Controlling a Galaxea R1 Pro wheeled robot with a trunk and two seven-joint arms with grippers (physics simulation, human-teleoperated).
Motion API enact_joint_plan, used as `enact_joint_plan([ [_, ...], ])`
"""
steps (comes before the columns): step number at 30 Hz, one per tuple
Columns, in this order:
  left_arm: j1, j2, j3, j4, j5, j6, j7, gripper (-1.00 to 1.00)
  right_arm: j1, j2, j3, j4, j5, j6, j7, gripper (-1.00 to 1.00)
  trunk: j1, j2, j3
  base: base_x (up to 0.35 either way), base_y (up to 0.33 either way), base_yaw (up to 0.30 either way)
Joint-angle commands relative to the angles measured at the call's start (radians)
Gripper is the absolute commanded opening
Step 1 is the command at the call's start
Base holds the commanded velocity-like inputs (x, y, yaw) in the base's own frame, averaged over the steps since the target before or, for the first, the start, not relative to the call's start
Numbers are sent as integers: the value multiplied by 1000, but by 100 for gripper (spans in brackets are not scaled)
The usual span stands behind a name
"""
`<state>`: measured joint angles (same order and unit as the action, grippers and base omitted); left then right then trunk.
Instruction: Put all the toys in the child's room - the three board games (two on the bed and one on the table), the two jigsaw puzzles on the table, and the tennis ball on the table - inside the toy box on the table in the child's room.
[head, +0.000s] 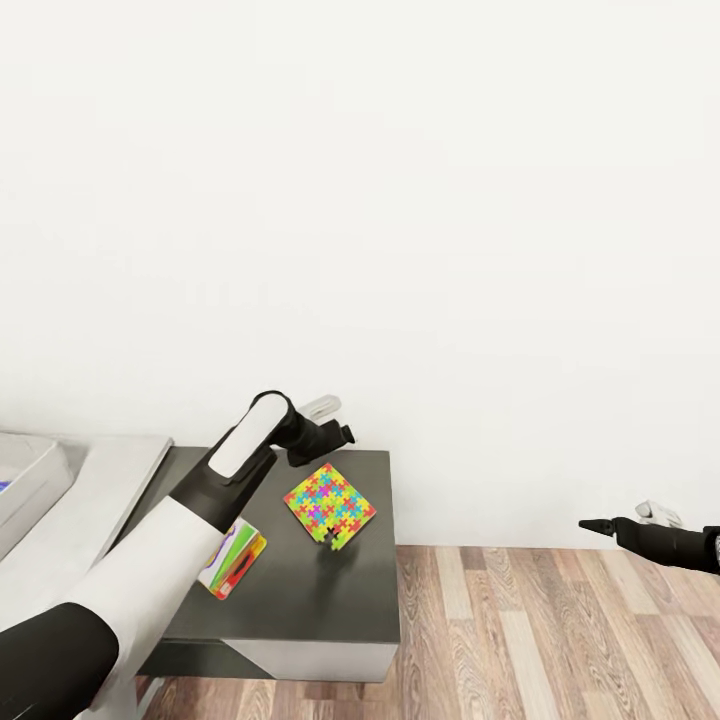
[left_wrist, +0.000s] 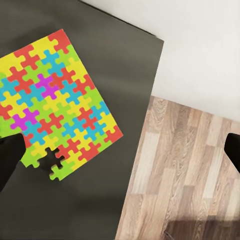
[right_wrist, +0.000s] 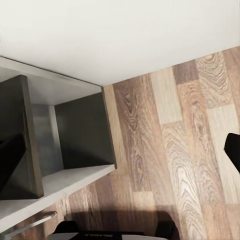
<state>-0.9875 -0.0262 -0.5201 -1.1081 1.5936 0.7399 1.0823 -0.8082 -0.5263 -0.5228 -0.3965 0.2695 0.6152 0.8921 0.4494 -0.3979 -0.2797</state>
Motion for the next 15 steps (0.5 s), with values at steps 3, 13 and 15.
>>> enact_joint_plan([
  [3, 2, 4, 0, -1, 7, -4, 8, 100, 1, 6, -8, -1, 11, 6, 7, 100, 1, -2, -2, 1, 0, -48],
  [13, 13, 15, 0, -1, 6, -17, 8, 100, 18, 25, -5, -2, 14, -20, 6, 100, 1, -2, -2, 0, 0, -22],
  [15, 14, 15, 0, -1, 6, -18, 8, 100, 19, 25, -4, -2, 15, -22, 6, 100, 1, -2, -2, 0, 0, -5],
])
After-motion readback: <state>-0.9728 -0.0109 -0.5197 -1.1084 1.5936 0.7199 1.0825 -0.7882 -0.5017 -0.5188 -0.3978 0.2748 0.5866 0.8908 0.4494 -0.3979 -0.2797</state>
